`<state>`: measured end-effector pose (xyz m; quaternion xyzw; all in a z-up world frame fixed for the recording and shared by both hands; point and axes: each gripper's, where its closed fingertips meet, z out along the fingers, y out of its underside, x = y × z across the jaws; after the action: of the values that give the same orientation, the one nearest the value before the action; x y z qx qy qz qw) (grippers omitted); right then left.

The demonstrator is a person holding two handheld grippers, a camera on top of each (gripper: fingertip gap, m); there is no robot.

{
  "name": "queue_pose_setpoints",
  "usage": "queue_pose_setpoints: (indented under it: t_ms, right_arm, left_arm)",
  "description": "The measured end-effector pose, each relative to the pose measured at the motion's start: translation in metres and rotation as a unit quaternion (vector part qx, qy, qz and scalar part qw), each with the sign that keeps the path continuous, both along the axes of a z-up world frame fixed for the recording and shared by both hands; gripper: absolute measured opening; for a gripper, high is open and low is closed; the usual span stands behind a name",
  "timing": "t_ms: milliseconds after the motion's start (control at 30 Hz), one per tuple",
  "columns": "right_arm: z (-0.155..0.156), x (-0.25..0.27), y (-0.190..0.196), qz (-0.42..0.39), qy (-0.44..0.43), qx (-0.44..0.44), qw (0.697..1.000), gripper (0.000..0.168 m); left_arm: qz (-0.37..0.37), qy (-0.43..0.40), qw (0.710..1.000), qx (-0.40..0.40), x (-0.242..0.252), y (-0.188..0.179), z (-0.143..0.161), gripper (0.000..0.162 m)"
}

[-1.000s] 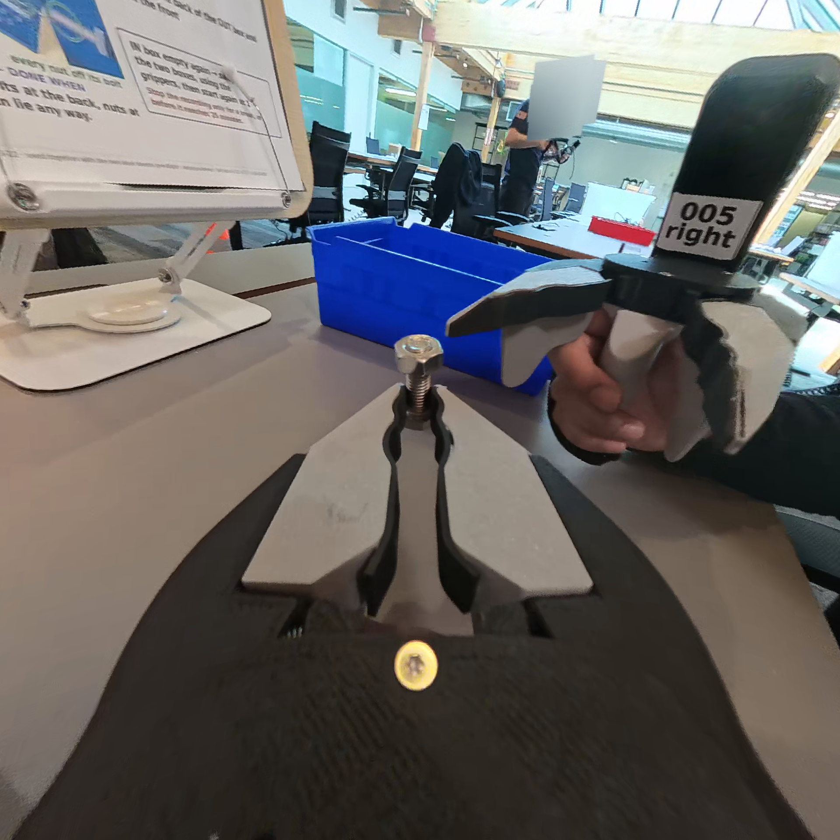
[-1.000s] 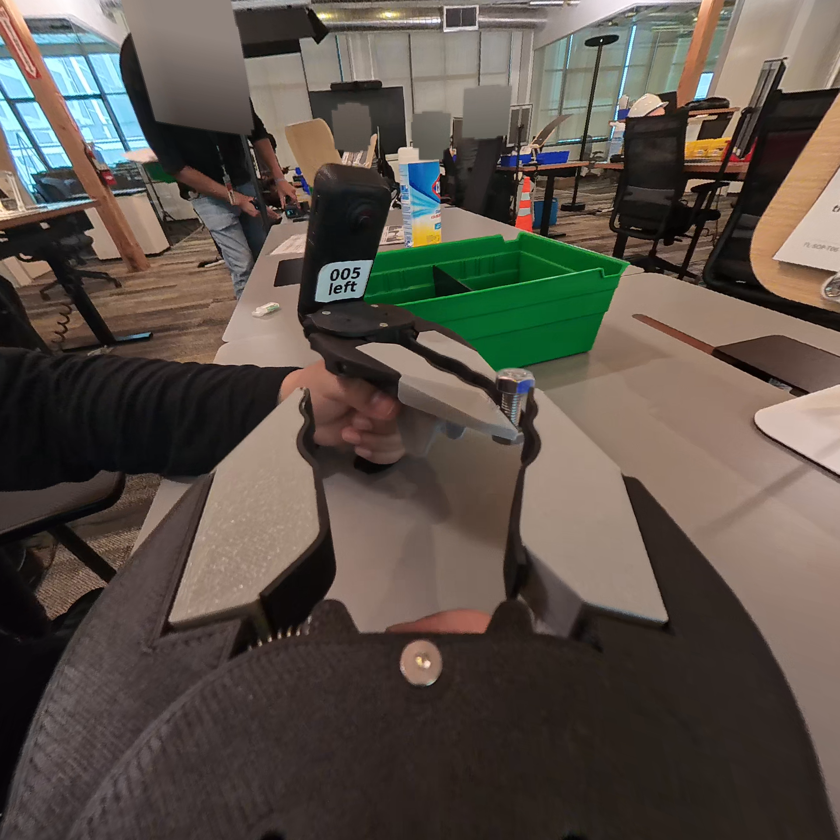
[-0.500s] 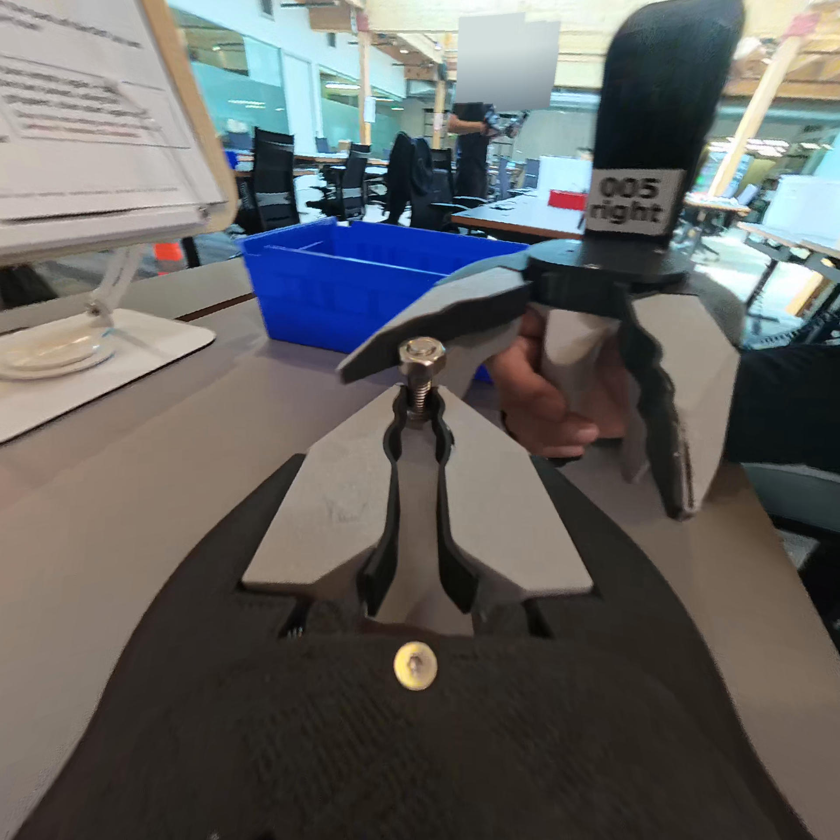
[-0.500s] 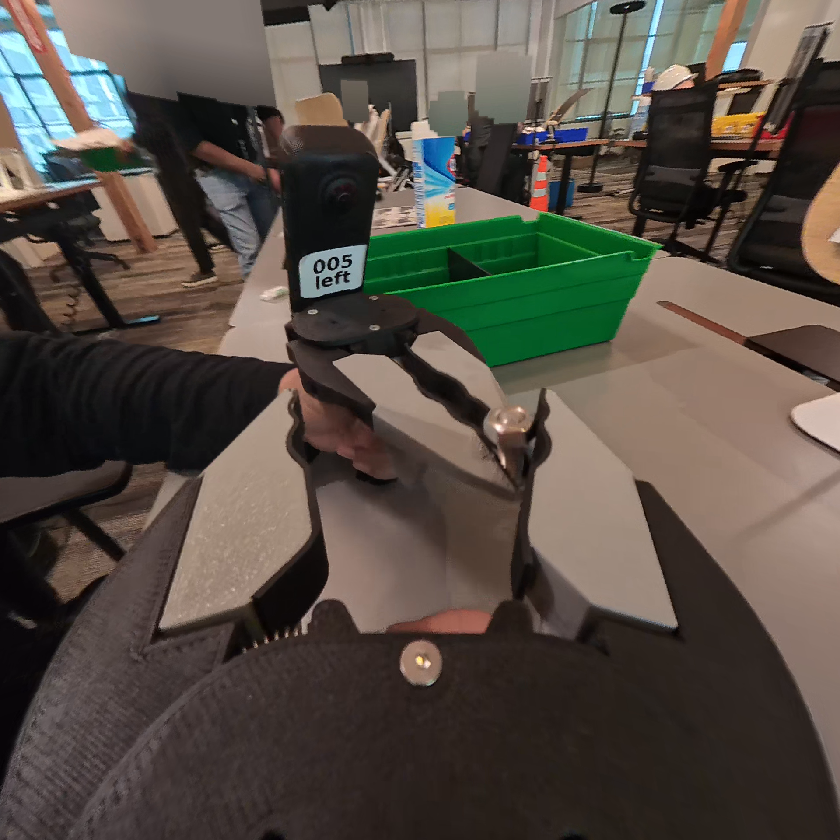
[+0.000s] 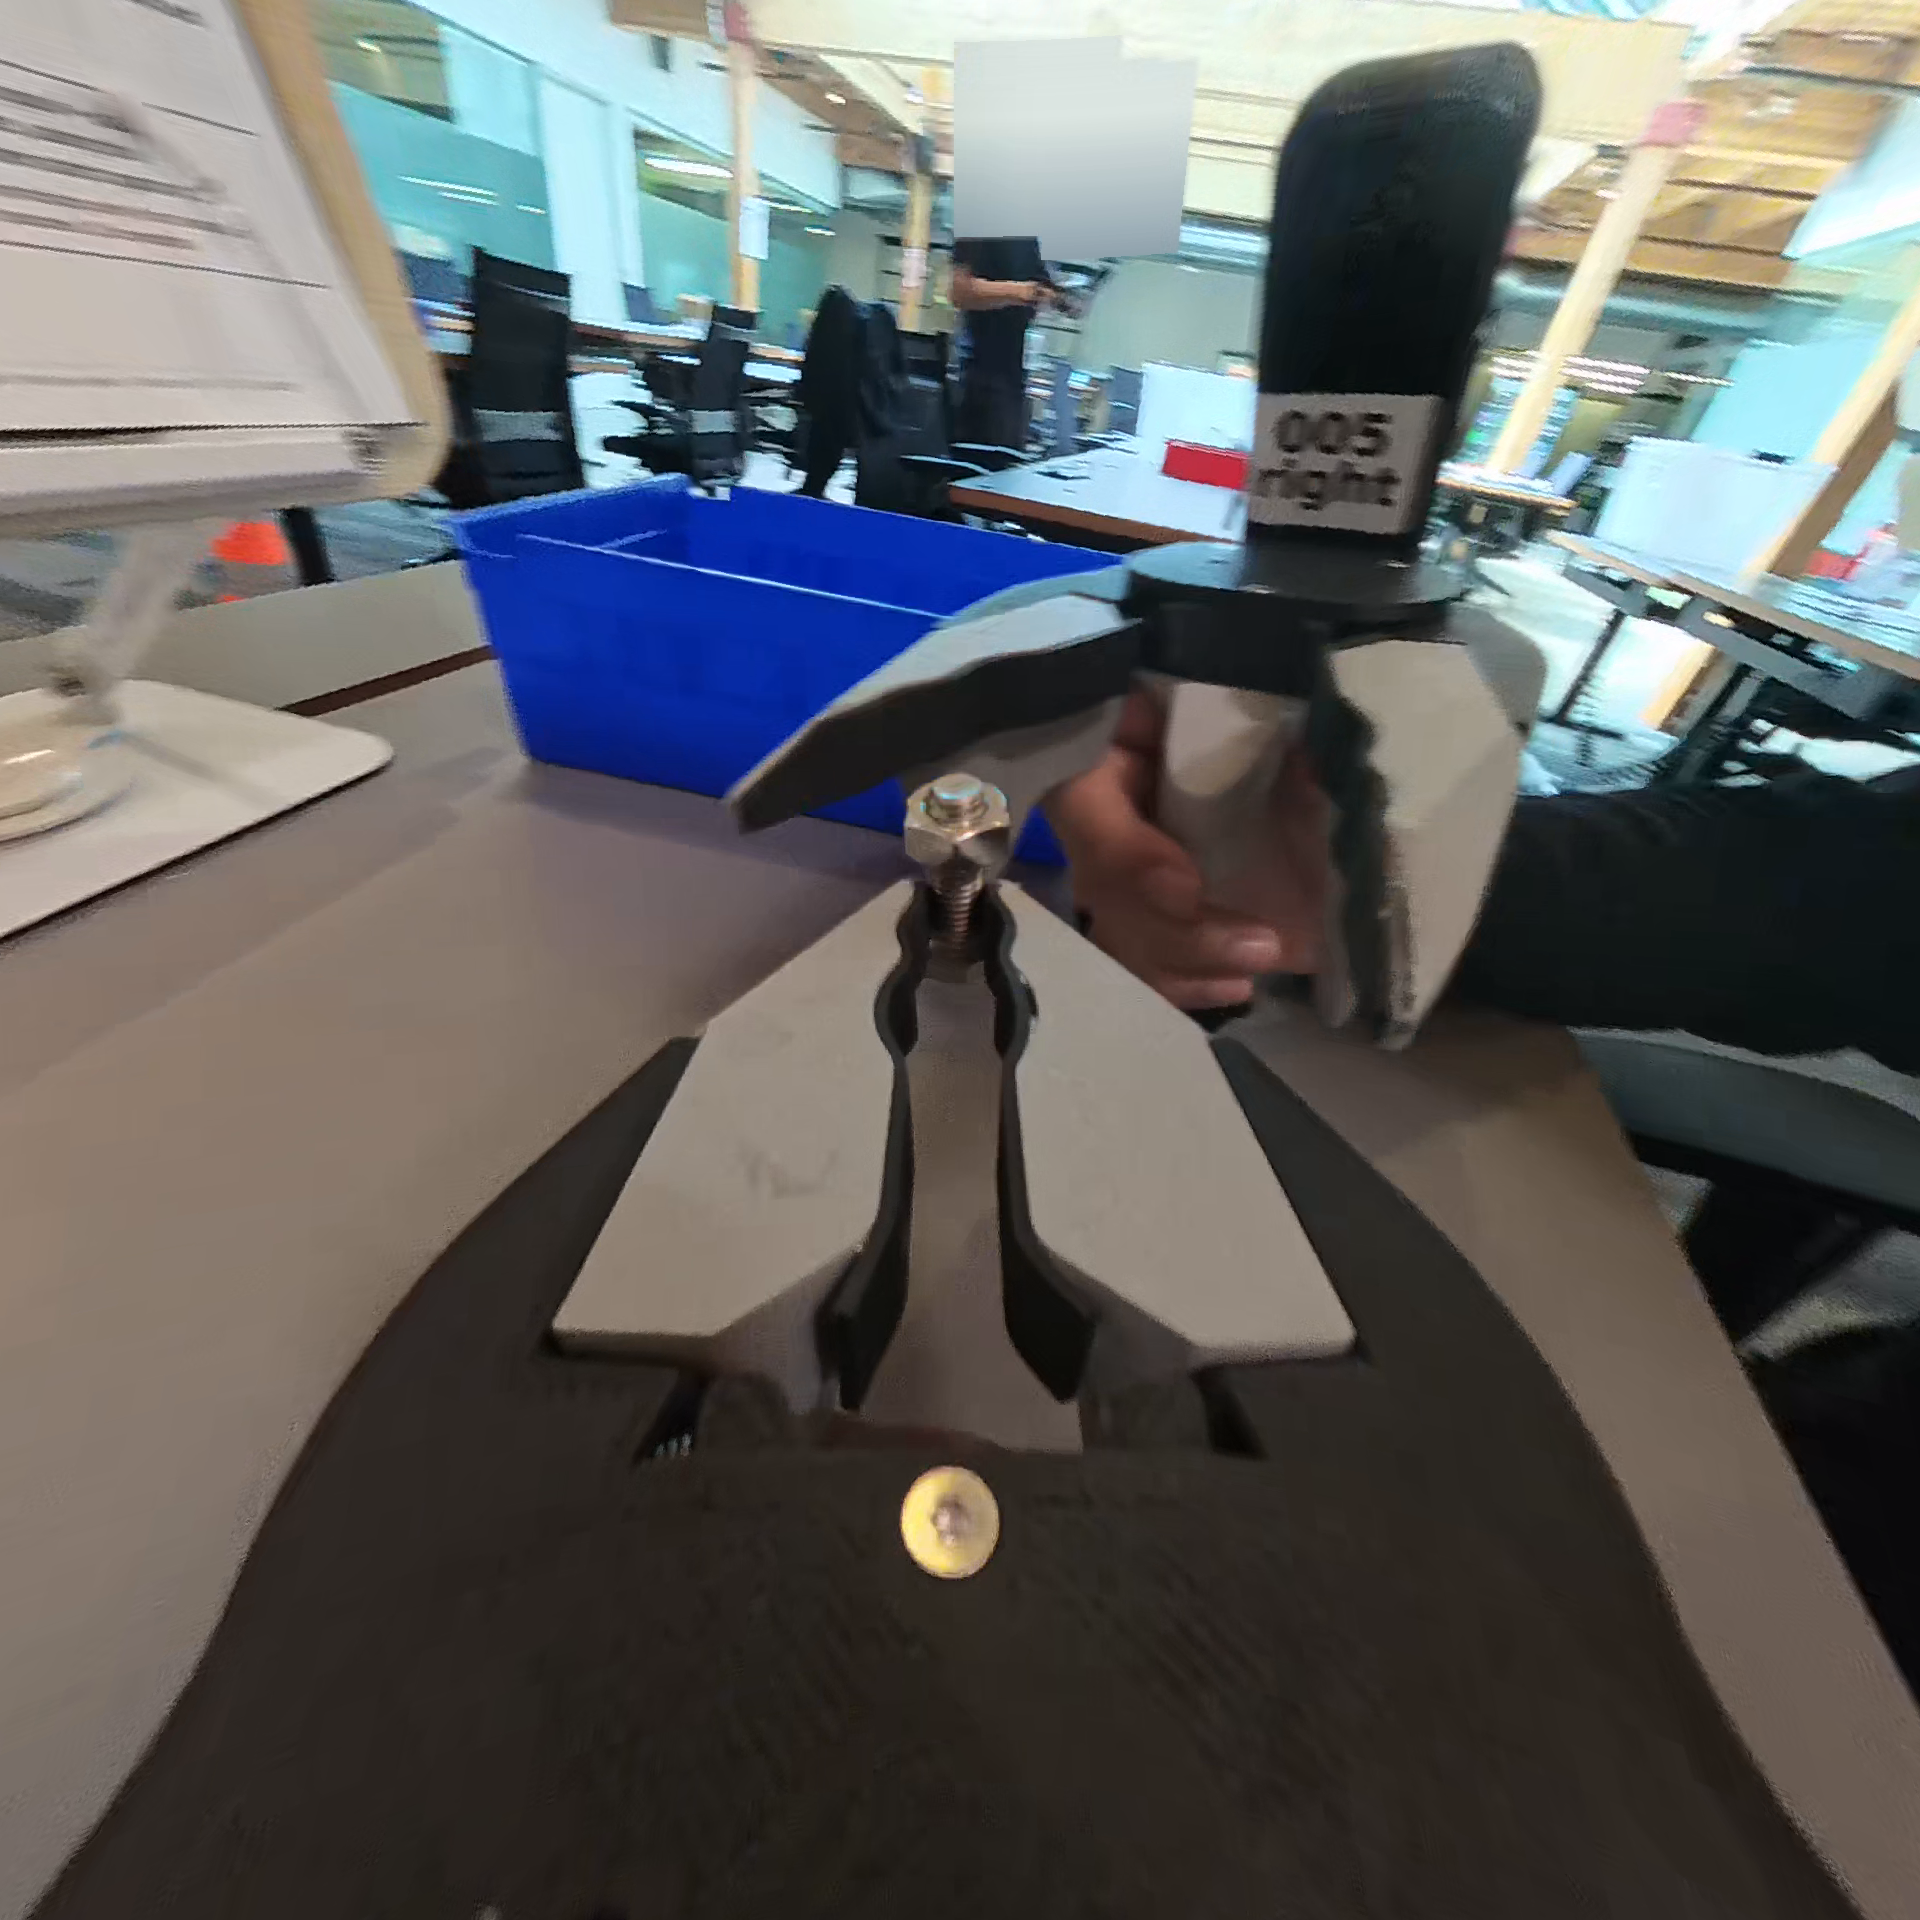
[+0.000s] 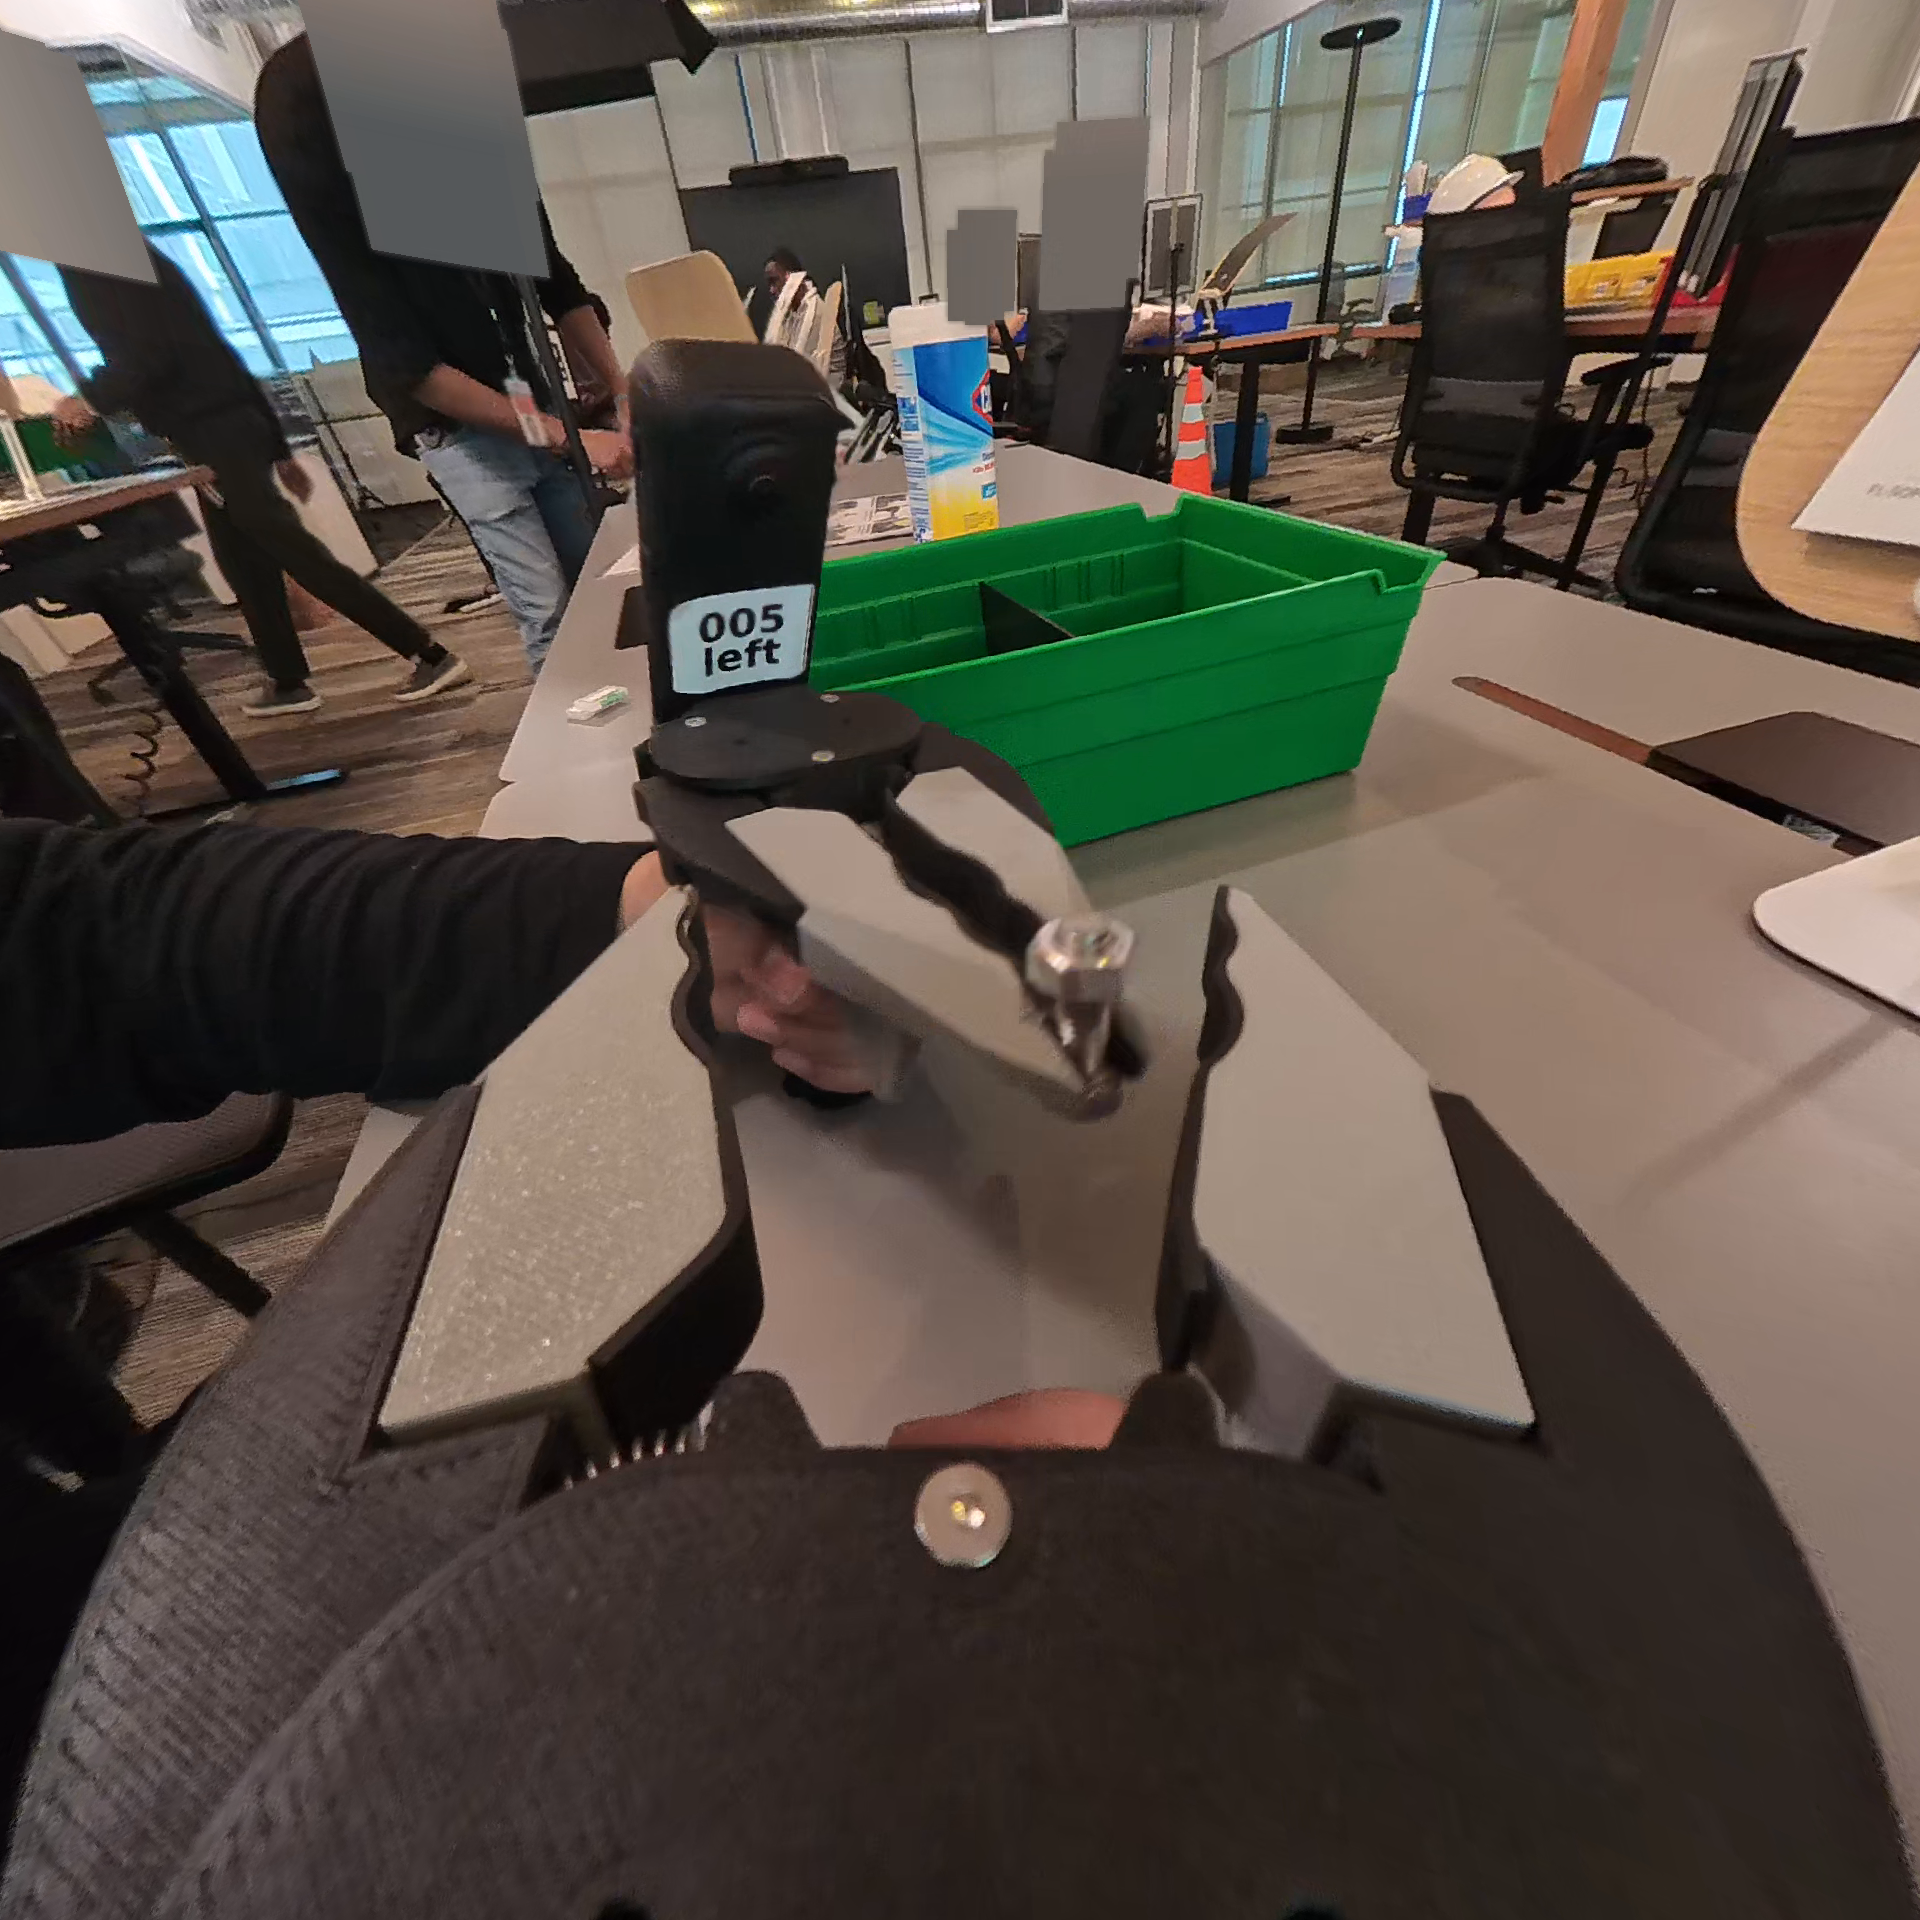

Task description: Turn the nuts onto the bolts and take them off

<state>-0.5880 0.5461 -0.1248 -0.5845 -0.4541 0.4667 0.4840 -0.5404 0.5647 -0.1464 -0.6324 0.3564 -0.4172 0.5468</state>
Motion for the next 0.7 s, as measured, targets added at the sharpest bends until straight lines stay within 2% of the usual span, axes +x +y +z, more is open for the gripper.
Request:
queue_pose_setpoints:
  t_ms: [67,100,167,233,267,300,333,467,533,633,700]
  right_arm:
    - [-0.002,-0.002,-0.004,0.011,-0.004,-0.005,1.000,0.091]
    - [-0.004,-0.004,-0.008,0.022,-0.006,-0.007,1.000,0.088]
    - [-0.004,-0.005,-0.006,0.012,-0.009,-0.002,1.000,0.099]
    - [-0.001,-0.001,-0.003,0.003,-0.006,0.006,1.000,0.100]
    - [0.001,0.001,-0.009,0.025,-0.002,0.004,1.000,0.070]
    - [0.005,0.002,-0.012,0.038,0.009,-0.003,0.999,0.062]
    - [0.008,0.003,-0.010,0.031,0.019,-0.009,0.999,0.069]
    - [0.007,0.005,-0.002,0.008,0.017,-0.006,1.000,0.075]
    - [0.006,0.007,0.005,-0.012,0.013,-0.004,1.000,0.073]
    - [0.003,0.013,0.019,-0.050,0.005,-0.010,0.999,0.056]
    - [0.002,0.020,0.028,-0.070,0.004,-0.022,0.997,0.036]
  left_arm:
    - [-0.007,0.014,1.000,0.012,0.007,-0.005,-0.002,0.007]
    - [0.021,0.026,0.999,0.020,0.004,0.003,-0.004,0.007]
    - [0.061,0.025,0.998,0.021,-0.007,0.015,-0.003,0.007]
    - [0.136,0.001,0.991,0.006,-0.031,0.037,0.001,0.007]
    - [0.181,-0.010,0.983,-0.006,-0.048,0.050,0.002,0.007]
    - [0.211,-0.022,0.977,-0.013,-0.063,0.058,0.004,0.006]
    - [0.220,-0.034,0.975,-0.017,-0.073,0.061,0.007,0.006]
    - [0.189,-0.066,0.979,-0.032,-0.073,0.056,0.014,0.006]
    - [0.139,-0.053,0.988,-0.030,-0.054,0.045,0.012,0.006]
    - [0.064,-0.021,0.997,-0.022,-0.024,0.024,0.003,0.006]
    - [0.045,0.007,0.999,-0.002,-0.013,0.015,-0.002,0.006]
